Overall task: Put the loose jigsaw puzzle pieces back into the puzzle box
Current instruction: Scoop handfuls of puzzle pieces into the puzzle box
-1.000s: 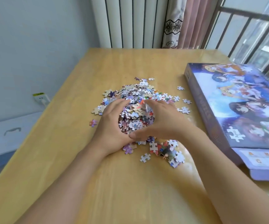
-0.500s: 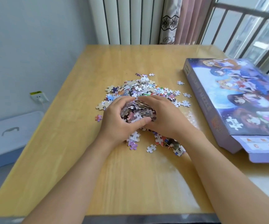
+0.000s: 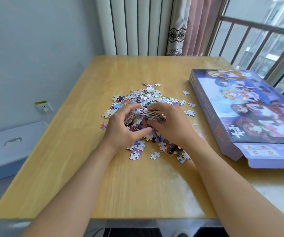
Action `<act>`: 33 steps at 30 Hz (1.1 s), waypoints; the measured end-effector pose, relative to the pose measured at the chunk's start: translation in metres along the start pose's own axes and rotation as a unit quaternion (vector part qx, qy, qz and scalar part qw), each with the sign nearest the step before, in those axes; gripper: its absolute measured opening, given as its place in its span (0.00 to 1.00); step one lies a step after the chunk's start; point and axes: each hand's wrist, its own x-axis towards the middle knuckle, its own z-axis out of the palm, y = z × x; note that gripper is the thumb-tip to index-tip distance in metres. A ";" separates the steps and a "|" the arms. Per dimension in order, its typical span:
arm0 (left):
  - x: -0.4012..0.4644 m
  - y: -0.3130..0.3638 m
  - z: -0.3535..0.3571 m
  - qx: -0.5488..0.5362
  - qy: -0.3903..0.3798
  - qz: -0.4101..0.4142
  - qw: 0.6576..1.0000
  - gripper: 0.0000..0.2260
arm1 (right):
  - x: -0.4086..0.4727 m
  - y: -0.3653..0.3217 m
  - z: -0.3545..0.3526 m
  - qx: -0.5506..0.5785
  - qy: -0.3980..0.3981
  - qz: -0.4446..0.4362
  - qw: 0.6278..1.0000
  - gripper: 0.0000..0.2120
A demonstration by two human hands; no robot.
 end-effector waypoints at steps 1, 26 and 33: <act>0.001 0.000 0.000 0.003 0.003 -0.001 1.000 0.33 | 0.001 0.002 0.000 0.015 0.013 0.008 1.000 0.18; -0.005 0.021 0.005 0.142 0.080 0.134 0.978 0.18 | -0.009 0.003 -0.065 0.498 0.044 0.346 0.794 0.12; -0.002 0.068 0.056 0.160 -0.103 0.137 0.972 0.27 | -0.037 0.017 -0.117 0.581 0.052 0.357 0.729 0.03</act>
